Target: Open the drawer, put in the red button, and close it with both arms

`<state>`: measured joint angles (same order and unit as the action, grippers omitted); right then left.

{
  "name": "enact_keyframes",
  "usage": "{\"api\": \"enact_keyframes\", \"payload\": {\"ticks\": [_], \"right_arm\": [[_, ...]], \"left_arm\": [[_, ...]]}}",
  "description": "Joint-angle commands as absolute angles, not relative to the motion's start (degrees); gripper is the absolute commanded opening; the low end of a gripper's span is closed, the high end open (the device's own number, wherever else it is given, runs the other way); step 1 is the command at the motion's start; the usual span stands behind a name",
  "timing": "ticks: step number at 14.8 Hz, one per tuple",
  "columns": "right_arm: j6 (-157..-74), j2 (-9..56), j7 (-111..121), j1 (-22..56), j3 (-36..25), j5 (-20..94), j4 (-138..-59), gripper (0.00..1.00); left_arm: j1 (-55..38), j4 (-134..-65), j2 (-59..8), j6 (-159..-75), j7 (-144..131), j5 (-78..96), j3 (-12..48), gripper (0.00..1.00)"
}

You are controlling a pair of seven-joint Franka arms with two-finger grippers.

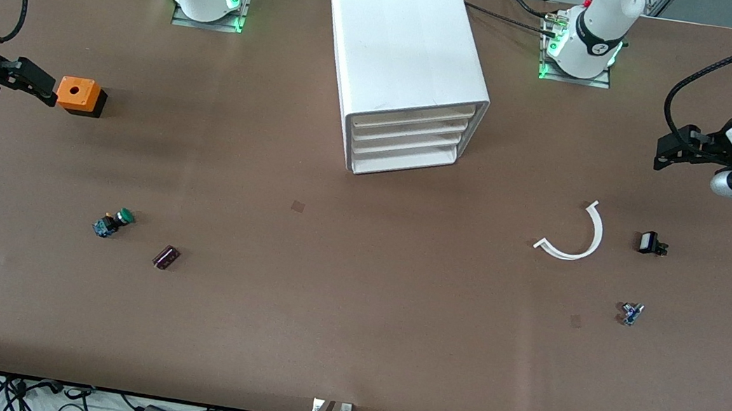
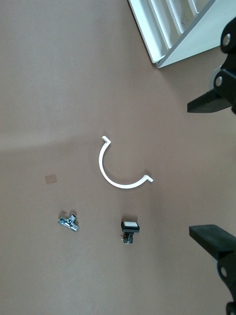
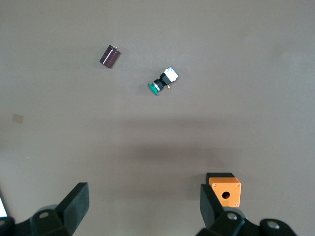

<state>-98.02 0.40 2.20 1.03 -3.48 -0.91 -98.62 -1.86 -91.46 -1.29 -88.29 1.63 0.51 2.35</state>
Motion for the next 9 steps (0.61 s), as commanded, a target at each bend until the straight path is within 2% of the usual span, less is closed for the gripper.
{"api": "enact_keyframes", "payload": {"ticks": [1,5,9], "right_arm": [[-98.17,-1.75,2.64,0.97,-3.16,-1.85,-100.72,1.00],[-101.50,-4.82,2.64,1.05,-3.16,-1.85,-105.10,1.00],[-100.90,-4.84,2.72,0.97,-3.08,-1.85,-104.94,1.00]], "left_arm": [[-2.02,-89.65,-2.20,-87.89,2.90,-0.26,2.29,1.00],[-2.02,-89.65,-2.20,-88.15,2.90,-0.26,2.29,1.00],[-1.85,-89.65,-2.63,-88.59,2.81,-0.26,2.29,1.00]]}}
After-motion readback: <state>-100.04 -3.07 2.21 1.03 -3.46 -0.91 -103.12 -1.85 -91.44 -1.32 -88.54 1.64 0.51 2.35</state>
